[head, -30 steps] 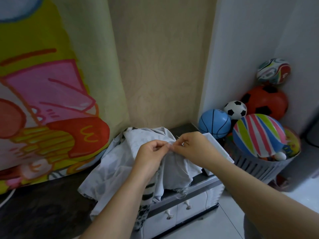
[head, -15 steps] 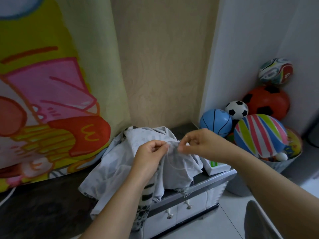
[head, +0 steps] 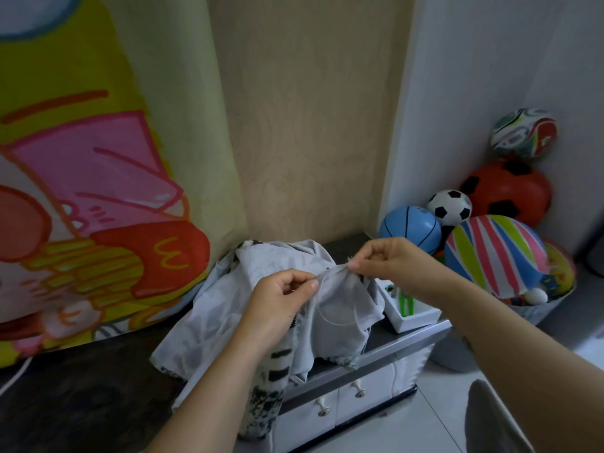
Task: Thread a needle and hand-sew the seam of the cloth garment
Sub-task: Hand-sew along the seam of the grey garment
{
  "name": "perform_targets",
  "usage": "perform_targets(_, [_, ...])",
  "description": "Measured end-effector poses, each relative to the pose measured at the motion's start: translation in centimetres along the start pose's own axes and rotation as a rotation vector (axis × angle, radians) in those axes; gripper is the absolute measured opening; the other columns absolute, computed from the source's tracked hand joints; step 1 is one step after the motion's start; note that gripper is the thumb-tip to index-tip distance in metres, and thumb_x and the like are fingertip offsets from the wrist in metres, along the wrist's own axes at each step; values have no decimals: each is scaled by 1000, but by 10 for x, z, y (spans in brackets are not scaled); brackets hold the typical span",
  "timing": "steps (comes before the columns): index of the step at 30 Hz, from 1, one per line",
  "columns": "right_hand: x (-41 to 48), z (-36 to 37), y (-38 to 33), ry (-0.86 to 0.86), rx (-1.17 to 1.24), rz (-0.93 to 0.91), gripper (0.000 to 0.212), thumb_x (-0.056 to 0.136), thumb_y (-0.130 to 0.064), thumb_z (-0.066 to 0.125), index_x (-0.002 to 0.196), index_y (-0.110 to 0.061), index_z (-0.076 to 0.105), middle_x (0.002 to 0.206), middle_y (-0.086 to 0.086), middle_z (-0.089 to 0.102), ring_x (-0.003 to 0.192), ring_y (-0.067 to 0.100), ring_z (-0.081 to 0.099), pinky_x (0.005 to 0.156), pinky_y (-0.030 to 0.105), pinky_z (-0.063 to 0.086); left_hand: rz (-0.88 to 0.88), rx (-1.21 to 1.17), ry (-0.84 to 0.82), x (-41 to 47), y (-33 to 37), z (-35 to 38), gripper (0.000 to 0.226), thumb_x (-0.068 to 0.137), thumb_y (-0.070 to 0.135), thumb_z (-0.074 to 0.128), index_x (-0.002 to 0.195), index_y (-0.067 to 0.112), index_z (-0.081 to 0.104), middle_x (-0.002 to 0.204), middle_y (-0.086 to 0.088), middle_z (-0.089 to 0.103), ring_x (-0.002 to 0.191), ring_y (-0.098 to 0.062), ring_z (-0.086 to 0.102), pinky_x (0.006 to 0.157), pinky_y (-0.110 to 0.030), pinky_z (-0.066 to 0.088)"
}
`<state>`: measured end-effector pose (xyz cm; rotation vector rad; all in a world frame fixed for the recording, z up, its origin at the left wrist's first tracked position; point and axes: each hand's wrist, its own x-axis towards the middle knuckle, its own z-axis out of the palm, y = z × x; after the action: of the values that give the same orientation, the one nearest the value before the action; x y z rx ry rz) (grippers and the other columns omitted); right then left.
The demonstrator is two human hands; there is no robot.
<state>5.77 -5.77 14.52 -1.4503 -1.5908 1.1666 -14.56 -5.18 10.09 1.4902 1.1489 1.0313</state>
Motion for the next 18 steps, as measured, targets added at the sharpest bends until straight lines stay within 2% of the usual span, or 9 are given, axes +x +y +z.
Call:
perform_targets(2, [-2, -2, 1, -9, 7, -4, 24, 67, -36, 71, 77, -14, 69, 80, 9, 71, 76, 15, 64, 82, 26, 54, 14, 47, 0, 1, -1, -1, 16, 88, 14, 67, 78, 26, 70, 77, 10, 71, 72, 4, 62, 69, -8, 47])
perform_targets(5, [0, -3, 6, 23, -105, 46, 14, 78, -28, 70, 80, -14, 69, 78, 3, 72, 74, 8, 65, 76, 20, 52, 29, 105, -28, 2, -1, -2, 17, 87, 15, 68, 79, 29, 71, 78, 14, 73, 77, 1, 65, 73, -8, 48])
perform_targets(7, [1, -2, 10, 68, -199, 62, 13, 81, -27, 70, 81, -14, 70, 68, -4, 69, 62, -3, 60, 71, 15, 46, 22, 106, -49, 4, -2, -1, 18, 87, 14, 68, 78, 29, 72, 78, 14, 73, 78, 1, 66, 73, -9, 48])
perform_targets(11, [4, 1, 18, 105, -335, 59, 10, 83, -30, 68, 81, -20, 70, 47, -18, 55, 45, -8, 49, 63, 14, 42, -16, 100, -66, 3, -4, 2, 18, 86, 12, 69, 76, 28, 71, 78, 11, 73, 74, 2, 64, 68, -7, 47])
perform_targets(14, [4, 1, 13, 106, -397, 0, 15, 81, -36, 69, 92, -27, 70, 55, -15, 57, 51, -6, 51, 51, 8, 37, -20, 78, -66, 2, -5, 4, 18, 85, 9, 70, 76, 25, 71, 79, 5, 73, 72, -3, 63, 67, -9, 49])
perform_targets(16, [5, 1, 10, 55, -435, -28, 20, 78, -40, 71, 95, -30, 70, 58, -14, 56, 52, -4, 49, 51, 8, 36, -21, 62, -76, 2, -5, 4, 17, 85, 8, 70, 77, 24, 72, 76, 6, 71, 70, -2, 62, 66, -10, 48])
perform_targets(18, [6, 2, 10, -20, -447, -18, 19, 76, -42, 73, 92, -31, 71, 61, -4, 55, 48, 0, 44, 51, 11, 34, -17, 49, -85, 2, -5, 4, 16, 84, 7, 70, 78, 21, 72, 74, 7, 70, 69, -1, 62, 65, -9, 47])
